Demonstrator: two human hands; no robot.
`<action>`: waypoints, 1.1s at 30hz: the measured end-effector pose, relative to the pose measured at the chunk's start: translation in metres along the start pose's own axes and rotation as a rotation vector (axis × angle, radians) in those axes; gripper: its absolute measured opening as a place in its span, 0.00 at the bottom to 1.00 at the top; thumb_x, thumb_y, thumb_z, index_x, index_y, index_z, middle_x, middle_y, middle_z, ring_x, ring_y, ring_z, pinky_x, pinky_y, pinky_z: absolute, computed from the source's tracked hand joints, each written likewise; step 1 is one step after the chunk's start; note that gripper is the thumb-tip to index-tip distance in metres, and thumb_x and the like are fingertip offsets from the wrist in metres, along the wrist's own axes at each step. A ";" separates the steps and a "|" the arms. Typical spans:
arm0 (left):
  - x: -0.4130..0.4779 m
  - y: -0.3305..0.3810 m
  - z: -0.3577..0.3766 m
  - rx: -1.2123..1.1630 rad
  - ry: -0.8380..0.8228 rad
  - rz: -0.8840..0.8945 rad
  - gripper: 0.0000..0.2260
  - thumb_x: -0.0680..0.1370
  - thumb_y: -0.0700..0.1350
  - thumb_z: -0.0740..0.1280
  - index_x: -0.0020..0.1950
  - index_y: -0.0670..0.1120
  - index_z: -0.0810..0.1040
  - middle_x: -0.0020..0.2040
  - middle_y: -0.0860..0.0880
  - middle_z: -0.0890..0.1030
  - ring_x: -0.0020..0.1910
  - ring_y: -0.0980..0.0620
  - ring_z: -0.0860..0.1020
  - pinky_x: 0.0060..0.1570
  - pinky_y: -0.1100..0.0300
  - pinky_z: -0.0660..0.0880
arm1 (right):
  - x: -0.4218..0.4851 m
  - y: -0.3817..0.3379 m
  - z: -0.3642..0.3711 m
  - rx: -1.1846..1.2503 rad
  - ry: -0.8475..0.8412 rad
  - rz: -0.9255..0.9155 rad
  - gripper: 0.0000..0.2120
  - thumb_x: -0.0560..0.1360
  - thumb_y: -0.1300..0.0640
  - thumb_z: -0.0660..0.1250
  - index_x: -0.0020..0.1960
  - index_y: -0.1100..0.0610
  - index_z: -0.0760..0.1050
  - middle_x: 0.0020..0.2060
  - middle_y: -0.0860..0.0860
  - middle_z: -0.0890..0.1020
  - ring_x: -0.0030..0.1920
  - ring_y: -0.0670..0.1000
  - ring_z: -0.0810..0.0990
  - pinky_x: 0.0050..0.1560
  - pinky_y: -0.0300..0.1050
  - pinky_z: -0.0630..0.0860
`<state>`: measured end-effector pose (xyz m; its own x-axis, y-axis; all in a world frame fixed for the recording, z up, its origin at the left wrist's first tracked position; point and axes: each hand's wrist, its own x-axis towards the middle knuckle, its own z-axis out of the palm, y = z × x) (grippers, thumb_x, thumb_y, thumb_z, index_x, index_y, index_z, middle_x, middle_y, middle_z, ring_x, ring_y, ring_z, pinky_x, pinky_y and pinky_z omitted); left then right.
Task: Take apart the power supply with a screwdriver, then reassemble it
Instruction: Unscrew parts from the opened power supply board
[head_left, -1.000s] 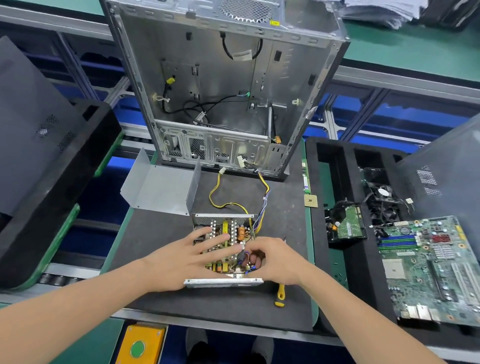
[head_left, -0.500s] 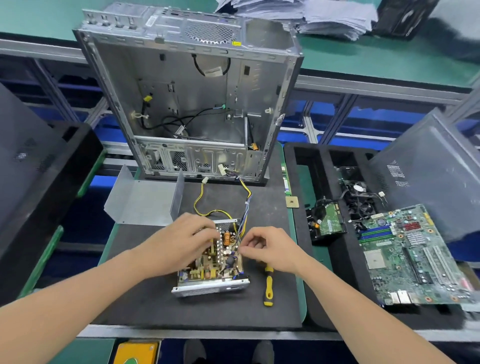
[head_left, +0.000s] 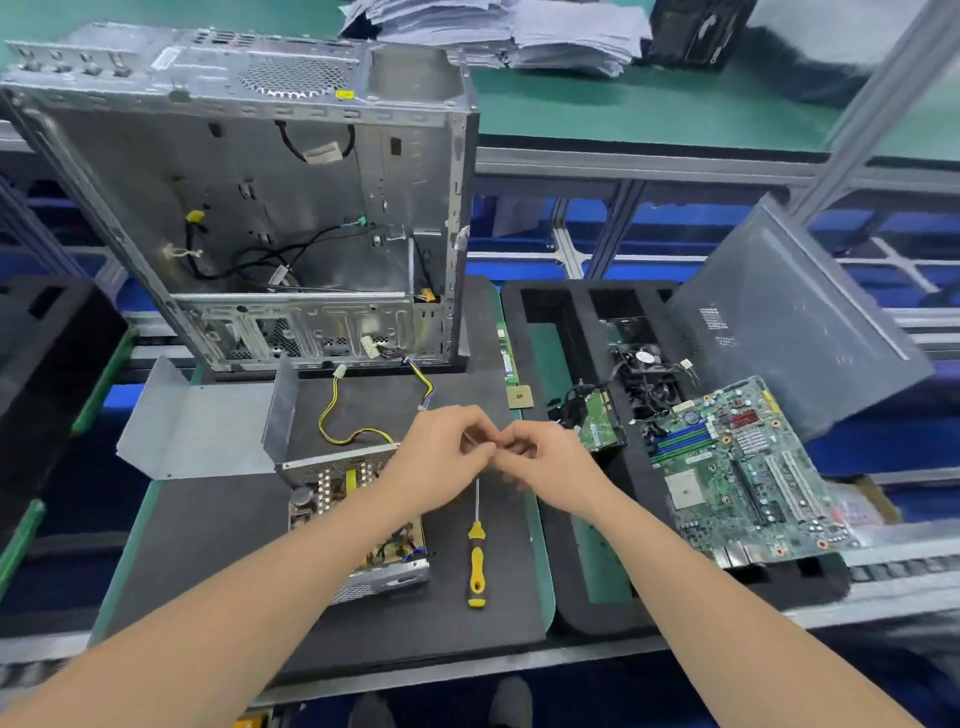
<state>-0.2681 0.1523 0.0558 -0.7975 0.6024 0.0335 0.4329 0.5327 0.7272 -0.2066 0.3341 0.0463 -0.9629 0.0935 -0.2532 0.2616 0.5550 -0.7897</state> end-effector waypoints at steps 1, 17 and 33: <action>0.004 0.003 0.008 -0.010 -0.011 -0.002 0.04 0.78 0.42 0.71 0.51 0.50 0.84 0.45 0.56 0.82 0.44 0.58 0.80 0.48 0.67 0.73 | -0.001 0.008 -0.010 0.002 0.027 0.028 0.02 0.79 0.53 0.72 0.48 0.50 0.83 0.37 0.51 0.86 0.39 0.53 0.86 0.42 0.49 0.84; 0.041 0.020 0.114 0.127 -0.266 -0.090 0.09 0.78 0.40 0.68 0.49 0.55 0.81 0.46 0.57 0.76 0.45 0.56 0.75 0.51 0.59 0.75 | -0.011 0.131 -0.024 -0.586 -0.117 0.439 0.11 0.82 0.65 0.62 0.61 0.63 0.78 0.60 0.61 0.78 0.57 0.63 0.82 0.57 0.52 0.81; 0.031 0.001 0.077 0.025 -0.168 -0.051 0.12 0.78 0.41 0.70 0.47 0.60 0.80 0.45 0.61 0.76 0.38 0.64 0.75 0.42 0.64 0.71 | 0.008 0.145 0.011 -0.887 -0.147 0.437 0.14 0.75 0.74 0.67 0.58 0.63 0.78 0.55 0.58 0.83 0.56 0.61 0.85 0.43 0.48 0.74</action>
<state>-0.2604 0.2170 0.0046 -0.7380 0.6641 -0.1196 0.4059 0.5784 0.7076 -0.1753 0.4062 -0.0758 -0.7607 0.3664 -0.5359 0.3883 0.9183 0.0767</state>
